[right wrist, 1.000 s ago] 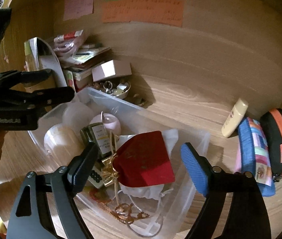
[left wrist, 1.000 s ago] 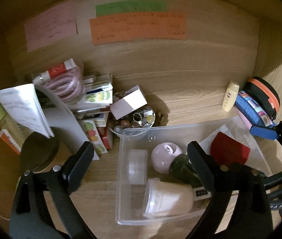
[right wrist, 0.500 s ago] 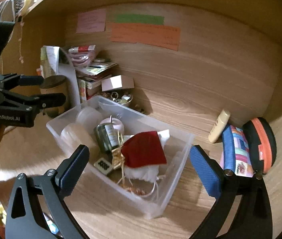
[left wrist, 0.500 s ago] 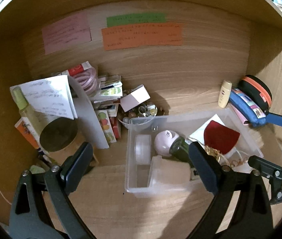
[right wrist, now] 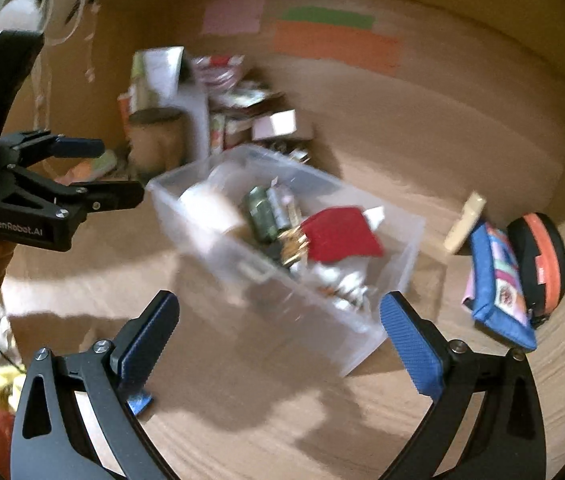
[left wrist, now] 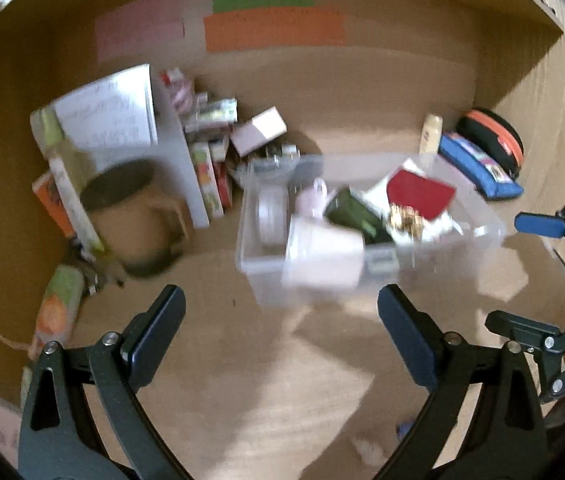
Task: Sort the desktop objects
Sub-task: 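Grasp the white seashell with the left gripper while the right gripper grasps the blue card packet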
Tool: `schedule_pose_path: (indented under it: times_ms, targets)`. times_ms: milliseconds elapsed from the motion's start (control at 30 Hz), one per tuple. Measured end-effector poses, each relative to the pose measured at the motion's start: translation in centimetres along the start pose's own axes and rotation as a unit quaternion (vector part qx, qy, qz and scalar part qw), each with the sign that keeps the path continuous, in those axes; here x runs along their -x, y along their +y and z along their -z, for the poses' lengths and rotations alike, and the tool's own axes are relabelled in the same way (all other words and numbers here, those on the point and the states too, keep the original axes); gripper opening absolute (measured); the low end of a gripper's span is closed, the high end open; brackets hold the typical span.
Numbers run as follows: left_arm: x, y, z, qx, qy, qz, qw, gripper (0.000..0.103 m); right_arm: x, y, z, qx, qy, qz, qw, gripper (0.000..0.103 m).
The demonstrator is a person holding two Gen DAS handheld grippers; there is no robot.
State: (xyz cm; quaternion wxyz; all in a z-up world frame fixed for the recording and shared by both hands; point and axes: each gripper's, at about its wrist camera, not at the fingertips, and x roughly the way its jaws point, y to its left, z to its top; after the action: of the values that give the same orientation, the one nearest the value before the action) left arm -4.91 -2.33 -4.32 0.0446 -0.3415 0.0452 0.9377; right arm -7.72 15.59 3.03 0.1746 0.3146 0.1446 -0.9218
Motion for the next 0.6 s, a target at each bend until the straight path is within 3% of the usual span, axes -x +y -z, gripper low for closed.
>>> schedule_pose_path:
  times_ms: [233,433,600]
  targets:
    - [0.3,0.1,3.7,0.022,0.033,0.009,0.9992,0.098,0.0,2.3,2.0,0.024,0.023,-0.032,0.999,0.100]
    - [0.7,-0.4,6.1,0.023,0.047,0.019,0.9985,0.098,0.2,4.3,3.0,0.033,0.028,-0.096,0.994,0.098]
    - [0.9,-0.5,7.5,0.032,0.055,0.024,0.9977,0.098,-0.4,5.9,3.7,0.054,0.043,-0.132,0.989,0.079]
